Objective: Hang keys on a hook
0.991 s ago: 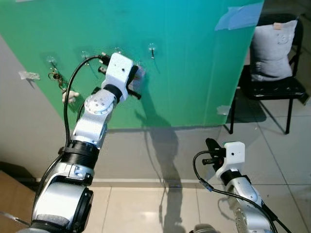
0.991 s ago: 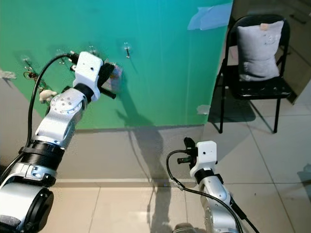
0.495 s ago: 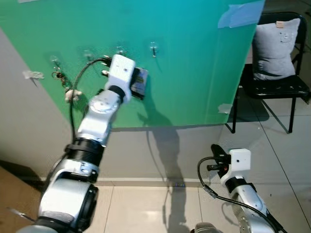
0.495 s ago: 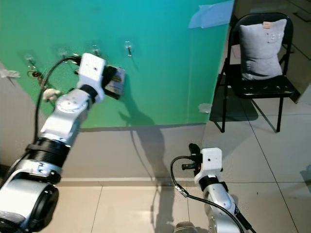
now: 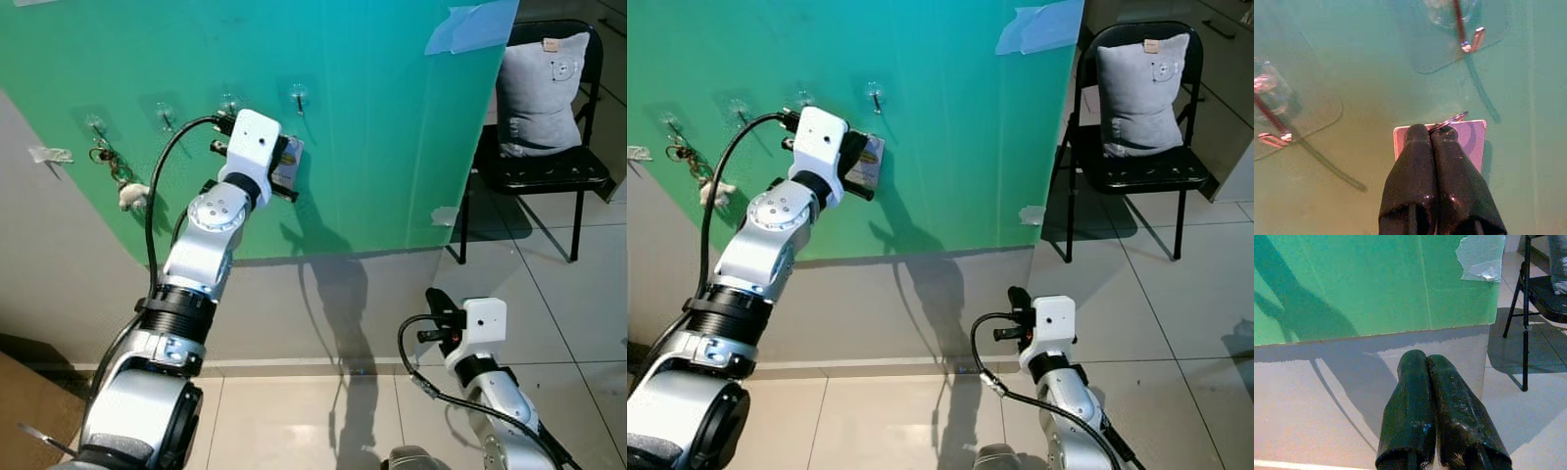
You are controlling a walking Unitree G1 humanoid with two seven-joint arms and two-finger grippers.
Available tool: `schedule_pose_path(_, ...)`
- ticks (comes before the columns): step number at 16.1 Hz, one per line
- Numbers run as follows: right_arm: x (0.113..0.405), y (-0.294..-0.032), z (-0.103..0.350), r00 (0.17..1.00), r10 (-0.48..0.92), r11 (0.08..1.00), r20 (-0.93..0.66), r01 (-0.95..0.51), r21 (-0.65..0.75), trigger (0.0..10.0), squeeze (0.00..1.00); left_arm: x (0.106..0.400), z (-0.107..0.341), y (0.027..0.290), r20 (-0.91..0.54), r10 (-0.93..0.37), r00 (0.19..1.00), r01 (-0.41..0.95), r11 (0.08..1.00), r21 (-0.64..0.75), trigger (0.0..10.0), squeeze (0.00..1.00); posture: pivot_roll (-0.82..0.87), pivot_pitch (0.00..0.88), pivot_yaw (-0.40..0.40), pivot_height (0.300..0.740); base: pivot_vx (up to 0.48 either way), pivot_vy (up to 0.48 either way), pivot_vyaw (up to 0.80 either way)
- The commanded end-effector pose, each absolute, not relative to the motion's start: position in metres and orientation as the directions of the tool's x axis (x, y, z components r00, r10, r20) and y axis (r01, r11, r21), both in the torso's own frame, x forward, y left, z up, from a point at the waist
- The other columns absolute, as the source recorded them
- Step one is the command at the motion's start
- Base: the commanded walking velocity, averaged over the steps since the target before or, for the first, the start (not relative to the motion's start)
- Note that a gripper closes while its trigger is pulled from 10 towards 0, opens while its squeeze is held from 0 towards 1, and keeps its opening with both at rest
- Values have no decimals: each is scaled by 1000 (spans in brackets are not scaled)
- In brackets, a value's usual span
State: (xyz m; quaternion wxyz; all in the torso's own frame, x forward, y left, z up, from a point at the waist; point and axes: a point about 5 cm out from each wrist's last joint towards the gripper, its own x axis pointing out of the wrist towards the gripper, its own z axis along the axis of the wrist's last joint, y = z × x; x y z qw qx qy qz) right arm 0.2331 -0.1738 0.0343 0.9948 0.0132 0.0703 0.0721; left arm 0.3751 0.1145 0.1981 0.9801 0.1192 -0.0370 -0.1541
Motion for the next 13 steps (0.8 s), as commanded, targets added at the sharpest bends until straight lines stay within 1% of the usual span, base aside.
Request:
schedule_pose_path(1,233,-171,36,977,158,987,-140,-155,35,10000,0,375,206,119,63,-285,956,266,941,211,0,0,-340,0,158,740,0,0,0)
schedule_pose_path(5,236,-171,36,976,165,986,-142,-161,37,10000,0,373,210,118,73,-291,954,284,954,98,0,0,-328,0,152,740,0,0,0)
schedule_pose_path(6,237,-170,36,975,169,986,-143,-165,38,10000,0,373,216,120,97,-306,947,303,952,46,0,0,-327,0,151,740,0,0,0)
schedule_pose_path(7,237,-170,35,974,172,985,-144,-168,39,10000,0,374,220,124,106,-301,948,299,954,36,0,0,-323,0,150,740,0,0,0)
schedule_pose_path(9,238,-170,35,973,177,984,-146,-173,40,10000,0,372,230,132,166,-343,924,365,923,-124,0,0,-321,0,150,740,0,0,0)
schedule_pose_path(11,238,-170,35,973,179,984,-147,-175,41,10000,0,371,234,140,211,-358,910,399,892,-210,0,0,-319,0,149,740,0,0,0)
schedule_pose_path(13,236,-169,34,972,182,983,-149,-177,42,10000,0,372,234,147,224,-359,906,412,869,-274,0,0,-316,0,148,740,0,0,0)
